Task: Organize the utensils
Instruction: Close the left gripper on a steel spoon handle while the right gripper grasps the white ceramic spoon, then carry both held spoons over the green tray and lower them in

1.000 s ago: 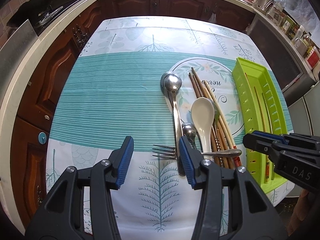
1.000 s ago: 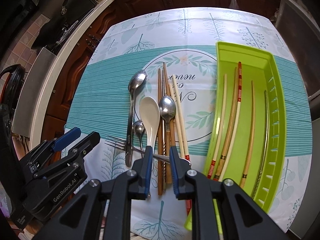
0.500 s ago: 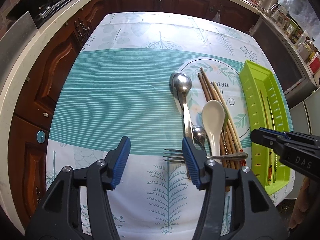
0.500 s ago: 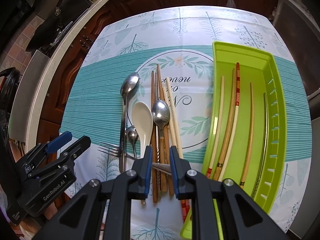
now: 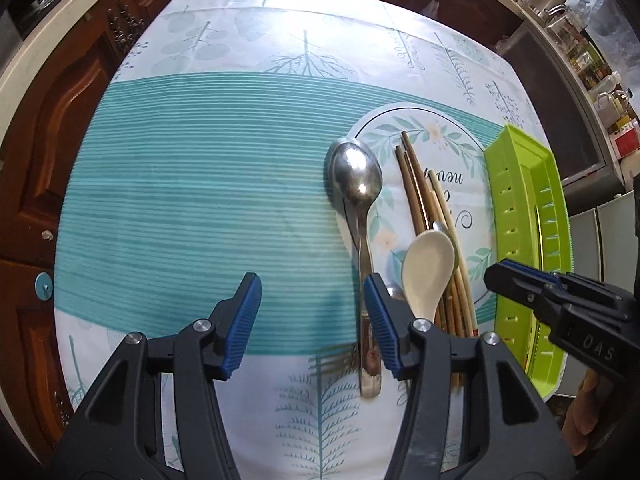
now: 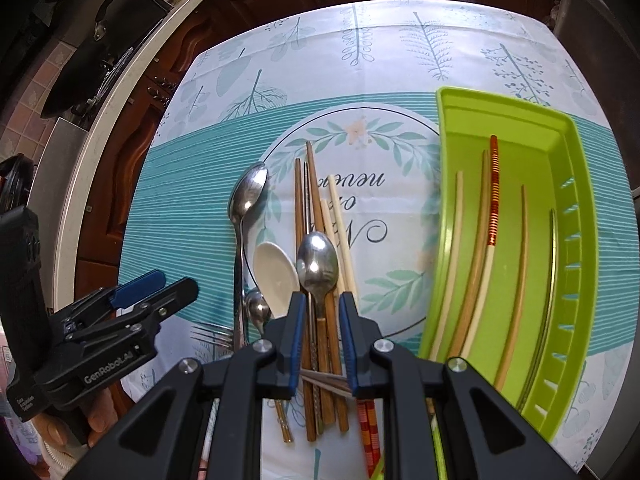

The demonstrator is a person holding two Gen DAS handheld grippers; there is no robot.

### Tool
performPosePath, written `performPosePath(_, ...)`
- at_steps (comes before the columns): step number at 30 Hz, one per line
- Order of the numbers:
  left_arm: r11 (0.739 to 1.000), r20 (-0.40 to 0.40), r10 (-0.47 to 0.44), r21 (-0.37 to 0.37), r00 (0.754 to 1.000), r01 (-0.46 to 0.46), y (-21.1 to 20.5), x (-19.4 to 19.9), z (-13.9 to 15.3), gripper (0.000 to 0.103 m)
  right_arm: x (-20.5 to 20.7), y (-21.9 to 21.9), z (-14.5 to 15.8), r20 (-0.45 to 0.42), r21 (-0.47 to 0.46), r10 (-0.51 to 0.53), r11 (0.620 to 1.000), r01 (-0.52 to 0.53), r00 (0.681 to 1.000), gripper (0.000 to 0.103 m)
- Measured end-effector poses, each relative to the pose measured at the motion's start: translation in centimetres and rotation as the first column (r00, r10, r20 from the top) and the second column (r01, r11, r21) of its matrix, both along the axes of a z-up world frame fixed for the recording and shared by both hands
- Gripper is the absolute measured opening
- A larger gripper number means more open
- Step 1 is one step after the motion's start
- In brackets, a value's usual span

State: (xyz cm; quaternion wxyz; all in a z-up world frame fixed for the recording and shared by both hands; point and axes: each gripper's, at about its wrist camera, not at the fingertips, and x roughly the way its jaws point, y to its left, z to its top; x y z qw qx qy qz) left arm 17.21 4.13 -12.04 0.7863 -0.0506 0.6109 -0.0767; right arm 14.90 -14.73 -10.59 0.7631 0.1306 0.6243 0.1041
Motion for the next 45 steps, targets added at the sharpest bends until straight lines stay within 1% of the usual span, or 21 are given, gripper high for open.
performPosePath(3, 1.000, -0.015, -0.010, 0.013, 1.000, 0.010, -1.2, 1.3, -1.0, 0.048, 0.2, 0.1, -0.3, -0.009, 0.012, 0.007, 1.000, -0.007, 1.000, 0.017)
performPosePath(4, 1.000, -0.021, -0.010, 0.020, 1.000, 0.011, -1.5, 1.7, -1.3, 0.045, 0.3, 0.1, -0.4, -0.012, 0.018, 0.010, 1.000, -0.010, 1.000, 0.017)
performPosePath(7, 1.000, -0.035, -0.006, 0.028, 0.999, 0.007, -2.3, 2.5, -2.2, 0.041, 0.2, 0.3, -0.7, -0.020, 0.030, 0.022, 0.999, -0.022, 1.000, 0.017)
performPosePath(9, 1.000, -0.022, -0.003, 0.024, 1.000, 0.003, -2.6, 2.8, -2.3, 0.040, 0.1, 0.4, -0.9, -0.025, 0.040, 0.031, 0.999, -0.030, 0.999, 0.017)
performPosePath(12, 0.999, -0.030, -0.002, 0.041, 1.000, 0.003, -3.2, 3.3, -2.9, 0.038, 0.0, 0.6, -1.3, -0.032, 0.049, 0.037, 0.998, -0.035, 0.999, 0.017)
performPosePath(17, 0.996, -0.001, -0.006, 0.085, 1.000, 0.006, -4.3, 3.8, -3.1, 0.037, 0.1, 0.5, -1.8, -0.036, 0.067, 0.041, 0.997, -0.038, 0.999, 0.017)
performPosePath(18, 0.996, 0.002, -0.003, 0.092, 1.000, 0.003, -4.6, 4.0, -3.1, 0.031, 0.2, 0.5, -1.9, -0.036, 0.068, 0.041, 0.997, -0.038, 0.998, 0.017)
performPosePath(19, 0.996, 0.004, -0.002, 0.093, 1.000, 0.001, -4.7, 4.1, -3.1, 0.021, 0.2, 0.5, -1.9, -0.036, 0.069, 0.041, 0.997, -0.038, 0.998, 0.017)
performPosePath(20, 0.996, 0.001, -0.001, 0.085, 1.000, 0.001, -4.6, 4.1, -3.1, 0.007, 0.2, 0.4, -2.0, -0.036, 0.071, 0.041, 0.997, -0.038, 0.999, 0.017)
performPosePath(21, 0.997, -0.008, 0.000, 0.071, 1.000, 0.001, -4.7, 4.2, -3.1, 0.005, 0.2, 0.4, -2.0, -0.036, 0.072, 0.042, 0.997, -0.039, 0.998, 0.017)
performPosePath(26, 0.999, -0.040, 0.034, 0.013, 0.999, -0.033, -3.5, 3.8, -3.0, 0.004, 0.3, 0.6, -2.1, -0.032, 0.070, 0.048, 0.996, -0.045, 0.998, 0.017)
performPosePath(32, 0.998, -0.059, 0.049, -0.030, 0.997, -0.050, -2.5, 2.6, -2.9, 0.003, 0.7, 1.5, -2.6, -0.028, 0.058, 0.060, 0.997, -0.058, 0.998, 0.017)
performPosePath(37, 0.997, -0.051, 0.042, -0.070, 0.998, -0.045, -2.1, 1.6, -2.0, 0.003, 0.9, 2.3, -2.9, -0.016, 0.042, 0.072, 0.997, -0.071, 0.997, 0.017)
performPosePath(42, 0.995, -0.032, 0.039, -0.093, 0.999, -0.042, -1.8, 0.4, -0.5, 0.003, 1.1, 3.2, -2.9, 0.011, 0.013, 0.090, 0.996, -0.090, 0.996, 0.017)
performPosePath(44, 0.994, -0.028, 0.036, -0.099, 0.999, -0.038, -1.6, 0.1, -0.1, 0.003, 1.0, 3.6, -3.0, 0.028, -0.013, 0.101, 0.995, -0.100, 0.995, 0.012)
performPosePath(45, 0.994, -0.026, 0.034, -0.101, 0.999, -0.037, -1.5, 0.0, 0.1, 0.003, 1.0, 3.8, -3.0, 0.034, -0.025, 0.107, 0.994, -0.106, 0.994, 0.004)
